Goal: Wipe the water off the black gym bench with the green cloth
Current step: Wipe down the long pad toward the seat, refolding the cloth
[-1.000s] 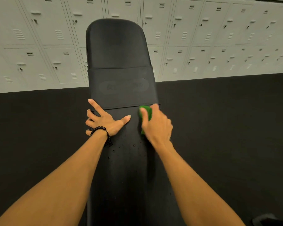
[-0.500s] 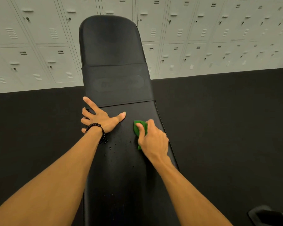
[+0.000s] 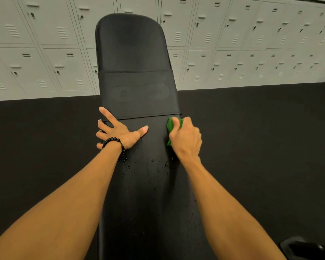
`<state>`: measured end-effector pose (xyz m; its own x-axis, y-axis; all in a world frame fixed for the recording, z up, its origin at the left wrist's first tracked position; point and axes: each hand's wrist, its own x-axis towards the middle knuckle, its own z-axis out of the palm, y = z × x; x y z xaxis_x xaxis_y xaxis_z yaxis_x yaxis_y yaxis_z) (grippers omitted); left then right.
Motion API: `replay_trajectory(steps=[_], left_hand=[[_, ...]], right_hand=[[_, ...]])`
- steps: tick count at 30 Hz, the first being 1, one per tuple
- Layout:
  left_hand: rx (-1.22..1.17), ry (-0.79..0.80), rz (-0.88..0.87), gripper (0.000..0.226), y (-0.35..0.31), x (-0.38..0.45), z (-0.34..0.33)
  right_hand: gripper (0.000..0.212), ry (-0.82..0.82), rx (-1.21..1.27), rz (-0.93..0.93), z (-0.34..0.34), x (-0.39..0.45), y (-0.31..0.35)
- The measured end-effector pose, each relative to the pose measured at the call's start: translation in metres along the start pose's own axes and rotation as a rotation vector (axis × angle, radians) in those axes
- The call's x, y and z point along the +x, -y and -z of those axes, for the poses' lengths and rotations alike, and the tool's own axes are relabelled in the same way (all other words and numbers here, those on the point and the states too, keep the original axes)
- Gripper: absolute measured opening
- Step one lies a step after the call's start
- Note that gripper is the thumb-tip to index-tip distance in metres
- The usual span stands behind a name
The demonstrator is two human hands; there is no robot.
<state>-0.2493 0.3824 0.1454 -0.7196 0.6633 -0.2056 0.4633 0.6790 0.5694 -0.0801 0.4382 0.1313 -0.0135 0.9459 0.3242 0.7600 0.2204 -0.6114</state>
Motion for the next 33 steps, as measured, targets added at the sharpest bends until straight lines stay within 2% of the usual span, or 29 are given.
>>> replay_trajectory(steps=[6,10,12,16,18,22,25,27,30,31,33], left_hand=[[0.003,-0.003,0.007,0.149,-0.001,0.0,-0.001],[0.006,-0.005,-0.005,0.148,0.001,-0.001,0.001],[-0.001,0.004,-0.009,0.148,0.0,-0.002,0.001],[0.0,0.012,0.003,0.148,-0.002,-0.003,0.002],[0.007,0.013,0.004,0.148,-0.002,-0.004,0.003],[0.005,0.019,0.002,0.148,-0.002,-0.005,0.004],[0.009,0.021,-0.001,0.148,-0.001,-0.004,0.003],[0.008,0.018,0.0,0.148,-0.001,-0.003,0.004],[0.012,0.021,0.002,0.147,-0.002,-0.003,0.004],[0.013,0.023,0.003,0.147,-0.001,-0.003,0.004],[0.015,0.022,0.001,0.148,-0.002,-0.003,0.004]], right_hand=[[0.035,-0.033,0.004,-0.08,0.006,-0.009,-0.015],[0.037,0.117,-0.063,0.162,-0.009,-0.061,0.005],[0.036,0.104,-0.083,0.233,-0.006,-0.079,-0.012],[0.034,-0.059,0.011,-0.028,0.01,-0.043,-0.048],[0.033,-0.086,0.031,-0.069,0.011,-0.025,-0.042],[0.036,0.013,0.015,0.186,-0.008,-0.047,-0.018],[0.042,0.053,-0.069,0.406,-0.012,-0.073,-0.03],[0.04,-0.013,-0.039,0.337,-0.004,-0.067,-0.051],[0.035,-0.11,0.034,0.002,0.007,-0.035,-0.056],[0.035,-0.102,0.056,-0.072,0.007,-0.026,-0.048],[0.037,-0.031,0.089,-0.092,0.006,-0.021,-0.031]])
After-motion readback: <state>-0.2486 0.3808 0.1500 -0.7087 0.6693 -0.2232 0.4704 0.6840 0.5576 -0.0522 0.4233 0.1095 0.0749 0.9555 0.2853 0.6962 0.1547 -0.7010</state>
